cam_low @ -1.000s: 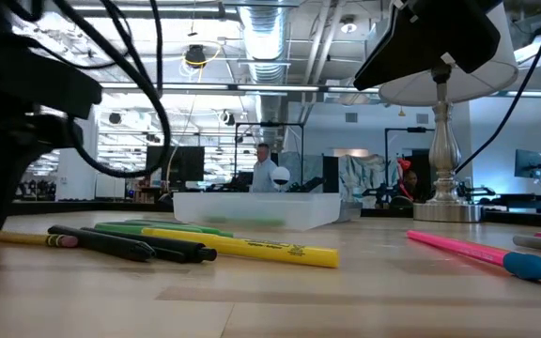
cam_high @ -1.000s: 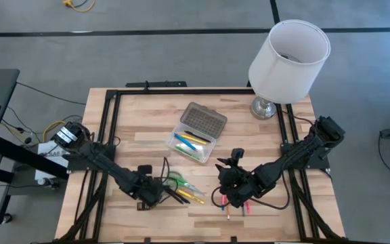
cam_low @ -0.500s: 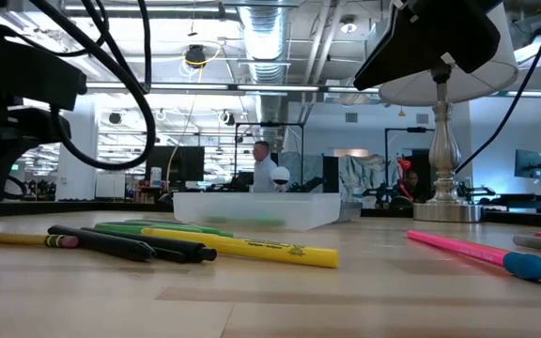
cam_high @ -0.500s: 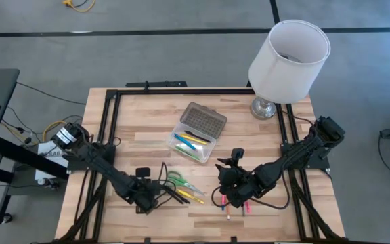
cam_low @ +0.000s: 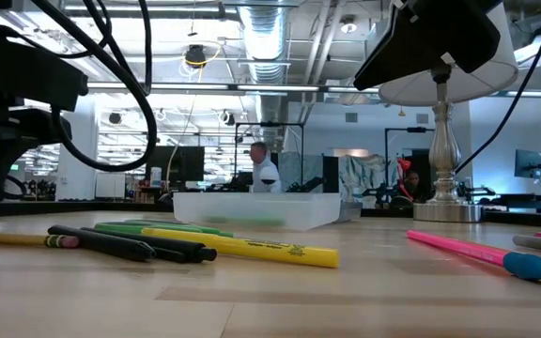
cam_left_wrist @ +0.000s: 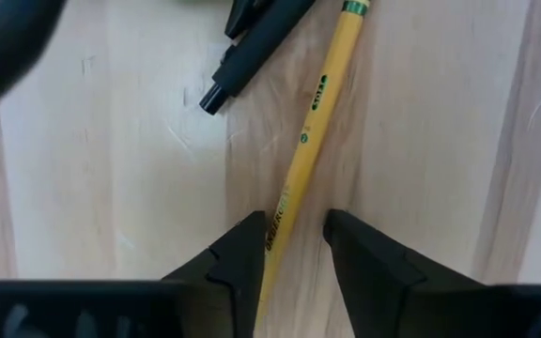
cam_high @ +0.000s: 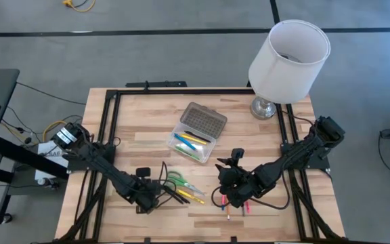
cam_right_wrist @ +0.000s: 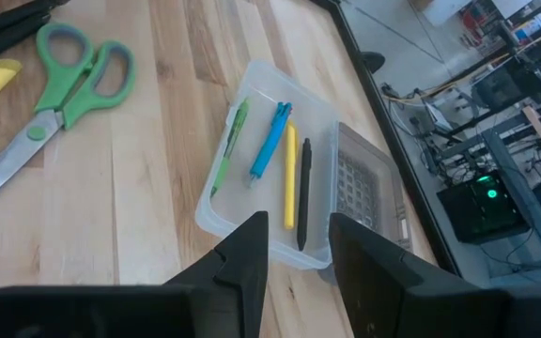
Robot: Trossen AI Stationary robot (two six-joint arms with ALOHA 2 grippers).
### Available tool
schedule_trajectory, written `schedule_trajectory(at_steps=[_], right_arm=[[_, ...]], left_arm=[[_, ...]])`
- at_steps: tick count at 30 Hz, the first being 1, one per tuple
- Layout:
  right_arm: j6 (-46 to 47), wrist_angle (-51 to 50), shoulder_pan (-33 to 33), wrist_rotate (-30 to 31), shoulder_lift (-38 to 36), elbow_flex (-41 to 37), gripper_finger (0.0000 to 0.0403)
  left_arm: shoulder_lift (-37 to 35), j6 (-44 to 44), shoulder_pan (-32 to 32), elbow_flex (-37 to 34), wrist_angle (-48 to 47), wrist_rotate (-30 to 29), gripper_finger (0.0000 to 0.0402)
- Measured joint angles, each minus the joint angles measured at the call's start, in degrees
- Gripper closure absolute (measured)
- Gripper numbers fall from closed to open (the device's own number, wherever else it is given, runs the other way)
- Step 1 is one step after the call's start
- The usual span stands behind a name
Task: Pick & place school supplies into a supply box
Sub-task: Put the yellow supply into the gray supply box
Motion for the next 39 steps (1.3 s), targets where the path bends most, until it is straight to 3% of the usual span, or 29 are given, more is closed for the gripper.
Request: schedule_trajectory(at_steps=[13,39], right_arm=[[0.0,0.0,0.0,0.0,0.0,0.0,0.0292],[0.0,0.0,0.0,0.0,0.0,0.0,0.0292]], left_arm=[[0.0,1.3,0.0,0.0,-0.1,-0.2,0.0377],[0.1,2.2,0.1,1.7,-1.9,0.4,0.0368]])
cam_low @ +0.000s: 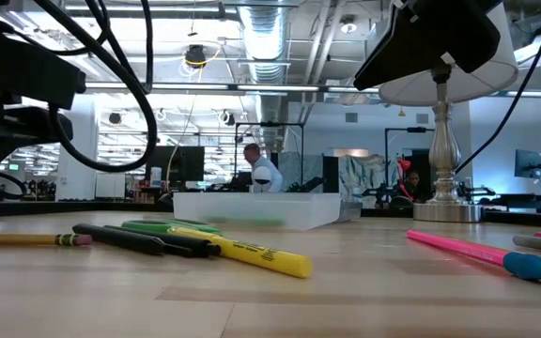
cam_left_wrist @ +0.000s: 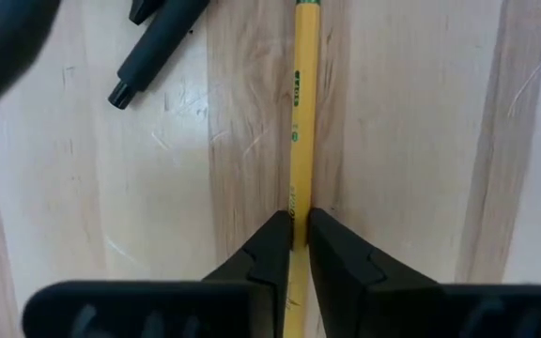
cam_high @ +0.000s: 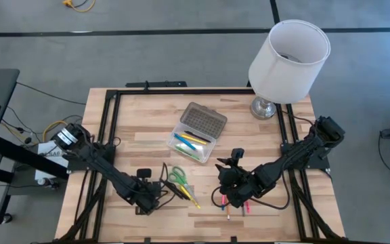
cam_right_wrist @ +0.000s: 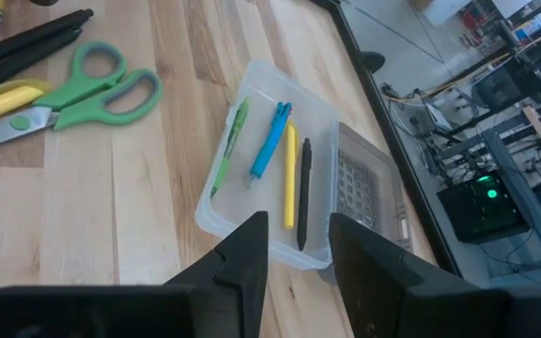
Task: Pick & place school supplies into a supply box
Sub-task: Put the yellow supply into the gray supply box
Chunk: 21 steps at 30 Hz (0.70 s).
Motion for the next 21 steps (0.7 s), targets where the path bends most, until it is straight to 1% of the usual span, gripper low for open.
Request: schedule_trajectory(at_steps=[18,21], right_arm=[[0.0,0.0,0.0,0.0,0.0,0.0,0.0292],[0.0,0.0,0.0,0.0,0.0,0.0,0.0292]], left_arm=[[0.1,1.4,0.0,6.1,-5.4,0.1,0.0368],[0.1,3.1,0.0,7.9,-7.0,-2.2,0.0368]])
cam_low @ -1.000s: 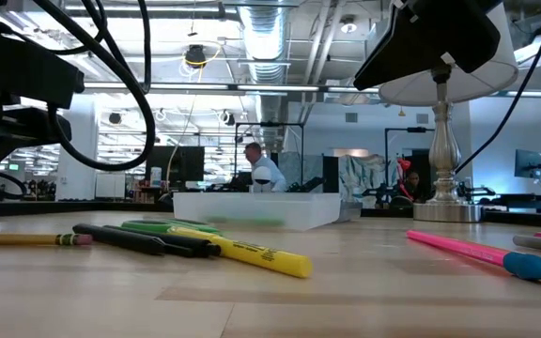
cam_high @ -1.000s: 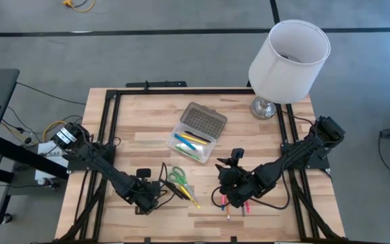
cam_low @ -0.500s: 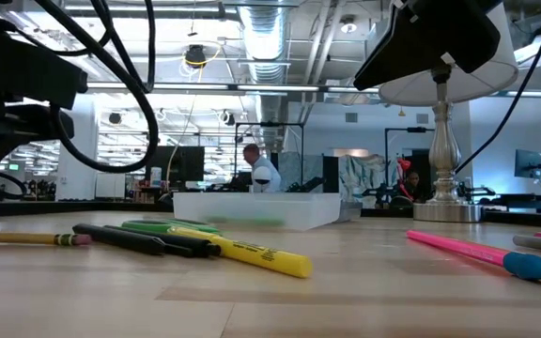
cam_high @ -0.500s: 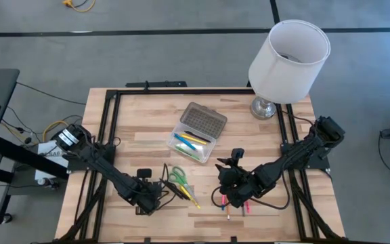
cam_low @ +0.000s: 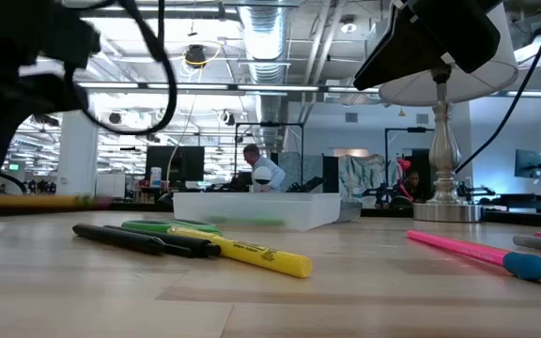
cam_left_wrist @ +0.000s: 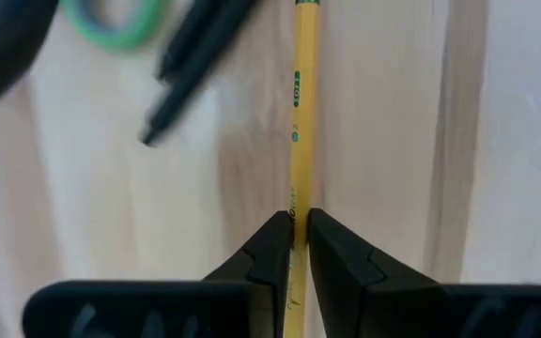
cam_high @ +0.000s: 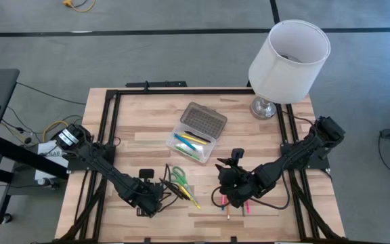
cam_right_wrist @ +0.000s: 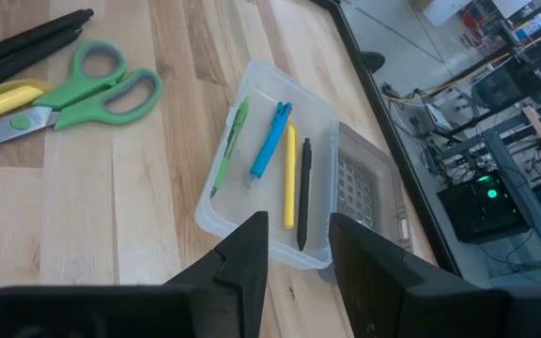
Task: Pick & place school supplies into a supply box
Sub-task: Put the yellow supply into the gray supply box
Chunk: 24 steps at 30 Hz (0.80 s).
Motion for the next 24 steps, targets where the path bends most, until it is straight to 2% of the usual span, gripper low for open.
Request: schedule_trajectory(at_steps=[9,15,20,24], right_arm=[[0.0,0.0,0.0,0.0,0.0,0.0,0.0292],[0.0,0.0,0.0,0.0,0.0,0.0,0.0292],[0.0,0.0,0.0,0.0,0.0,0.0,0.0292],[-0.1,0.0,0.0,0.0,0.0,0.0,0.0292]], left_arm=[[-0.1,10.8,0.9,5.5,-5.4,-18.6,0.0368],[-0.1,19.7,6.3,5.6,-4.9,-32.8,0.0368],[-0.1,29.1,13.5,5.6,0.6,-35.8,0.0368],[-0.1,39.0,19.2,5.6,10.0,-33.0,0.0368]])
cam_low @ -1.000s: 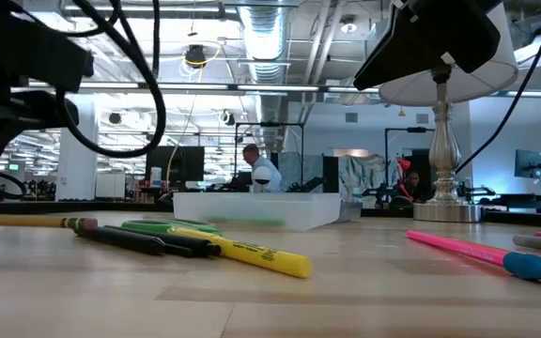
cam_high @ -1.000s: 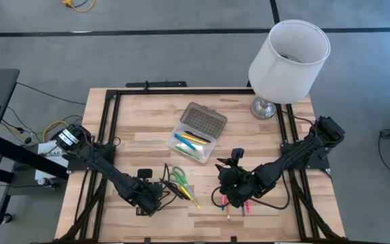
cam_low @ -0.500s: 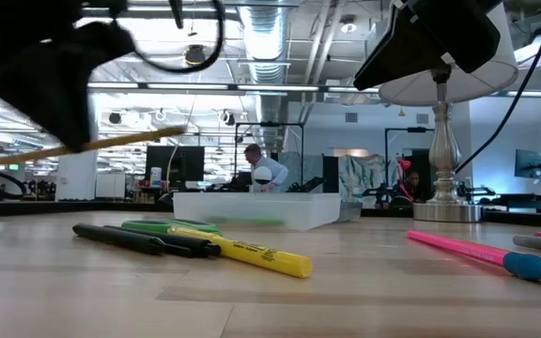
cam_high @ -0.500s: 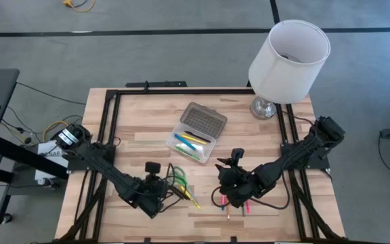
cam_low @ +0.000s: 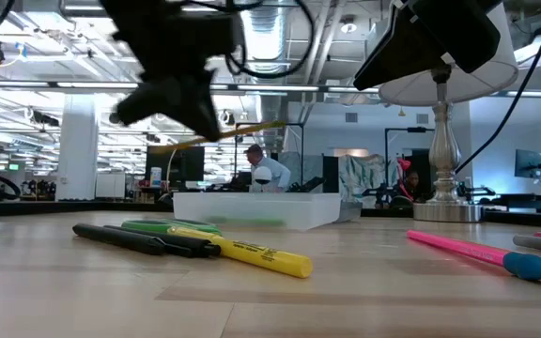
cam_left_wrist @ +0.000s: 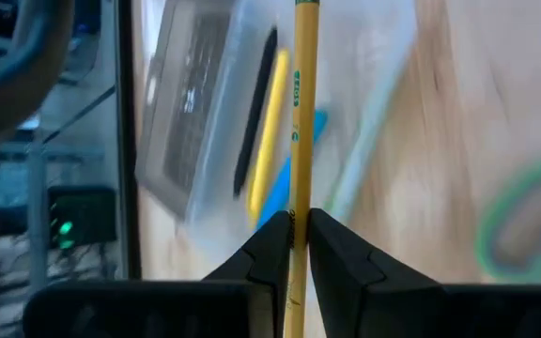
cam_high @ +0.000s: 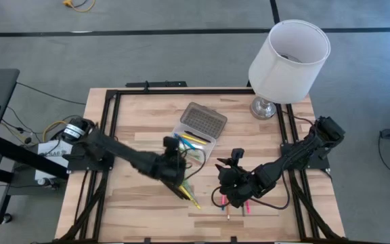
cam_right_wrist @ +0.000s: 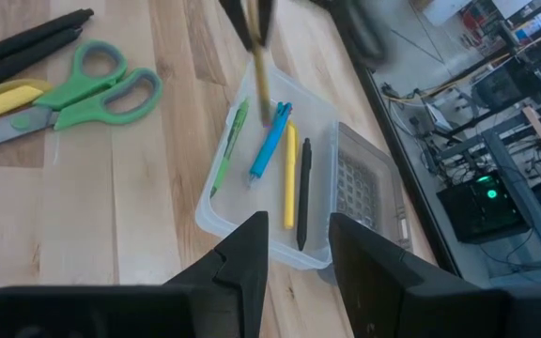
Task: Pick & place school supplies into a supply box
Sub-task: Put the yellow supply into the gray supply box
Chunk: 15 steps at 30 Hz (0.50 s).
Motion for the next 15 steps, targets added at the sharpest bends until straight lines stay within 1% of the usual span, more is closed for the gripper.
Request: schedule_trajectory(at_steps=[3,6,11,15], right_arm=[[-0.3,-0.2,0.0,0.0,0.0,0.0,0.0292],[-0.1,-1.8,0.0,0.0,0.0,0.0,0.0292],[1.7,-4.7,0.0,0.0,0.0,0.0,0.0292],[1.6,-4.9,0.0,0.0,0.0,0.0,0.0292]], left_arm=[[0.0,6.9,3.8,0.0,5.6,2.8,0.0368],[0.0,10.9,7.4,0.0,8.8,5.3,0.0368],[0.0,13.0,12.6,0.0,10.0,10.3,0.0368],[0.0,13.5,15.6,0.0,10.6,14.1,0.0368]])
